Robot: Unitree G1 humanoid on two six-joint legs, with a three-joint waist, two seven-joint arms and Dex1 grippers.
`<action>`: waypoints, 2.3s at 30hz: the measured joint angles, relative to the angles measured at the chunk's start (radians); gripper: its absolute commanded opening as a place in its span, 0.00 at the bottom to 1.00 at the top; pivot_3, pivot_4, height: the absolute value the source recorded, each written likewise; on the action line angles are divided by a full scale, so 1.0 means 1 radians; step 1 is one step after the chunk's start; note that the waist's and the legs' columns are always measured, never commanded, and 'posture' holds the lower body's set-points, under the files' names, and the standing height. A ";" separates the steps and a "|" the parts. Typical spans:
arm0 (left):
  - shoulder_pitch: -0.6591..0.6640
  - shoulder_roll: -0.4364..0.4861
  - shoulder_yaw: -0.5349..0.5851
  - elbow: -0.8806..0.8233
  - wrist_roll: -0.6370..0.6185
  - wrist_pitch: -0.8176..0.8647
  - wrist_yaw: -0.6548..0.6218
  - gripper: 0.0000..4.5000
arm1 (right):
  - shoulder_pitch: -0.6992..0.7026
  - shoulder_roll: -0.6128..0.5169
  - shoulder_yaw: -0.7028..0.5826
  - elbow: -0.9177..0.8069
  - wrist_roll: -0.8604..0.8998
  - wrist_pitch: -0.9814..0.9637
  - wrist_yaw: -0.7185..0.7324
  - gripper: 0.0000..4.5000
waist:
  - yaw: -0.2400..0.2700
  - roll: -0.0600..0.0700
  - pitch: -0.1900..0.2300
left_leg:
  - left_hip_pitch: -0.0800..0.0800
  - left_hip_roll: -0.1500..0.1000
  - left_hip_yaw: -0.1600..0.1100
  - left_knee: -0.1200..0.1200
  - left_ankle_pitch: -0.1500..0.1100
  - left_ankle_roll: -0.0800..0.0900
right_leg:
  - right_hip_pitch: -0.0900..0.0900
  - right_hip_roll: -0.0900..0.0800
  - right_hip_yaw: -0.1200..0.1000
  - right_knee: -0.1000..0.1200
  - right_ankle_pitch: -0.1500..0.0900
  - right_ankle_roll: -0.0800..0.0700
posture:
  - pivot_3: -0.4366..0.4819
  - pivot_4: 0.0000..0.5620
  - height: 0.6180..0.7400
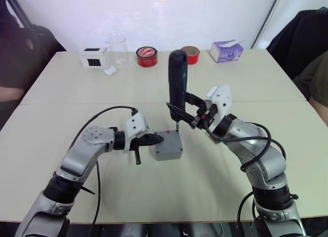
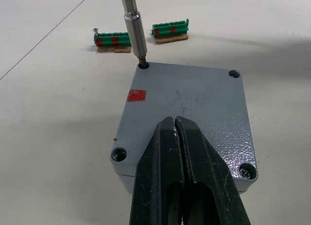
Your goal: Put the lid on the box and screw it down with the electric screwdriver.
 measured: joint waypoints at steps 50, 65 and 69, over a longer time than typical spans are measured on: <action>0.012 -0.003 -0.024 0.021 0.047 -0.008 -0.005 0.00 | 0.066 -0.012 0.035 -0.018 -0.038 0.053 -0.039 0.40 | 0.001 -0.011 -0.023 | 0.035 0.000 0.000 -0.014 -0.001 0.002 | 0.033 -0.004 0.000 -0.011 -0.003 -0.005 | 0.48 0.27 1.00; 0.006 -0.005 -0.035 0.028 0.049 -0.008 -0.006 0.00 | 0.055 -0.004 0.038 -0.024 -0.029 0.093 -0.076 0.40 | 0.000 -0.012 -0.030 | 0.034 0.000 -0.001 -0.020 -0.001 0.001 | 0.034 -0.009 -0.001 -0.020 -0.004 -0.008 | 0.48 0.27 1.00; 0.006 -0.005 -0.035 0.026 0.049 -0.007 -0.007 0.00 | 0.054 -0.002 0.034 -0.025 -0.020 0.093 -0.077 0.40 | 0.000 -0.012 -0.030 | 0.034 0.000 -0.001 -0.023 -0.001 0.001 | 0.034 -0.010 -0.002 -0.023 -0.004 -0.008 | 0.48 0.27 1.00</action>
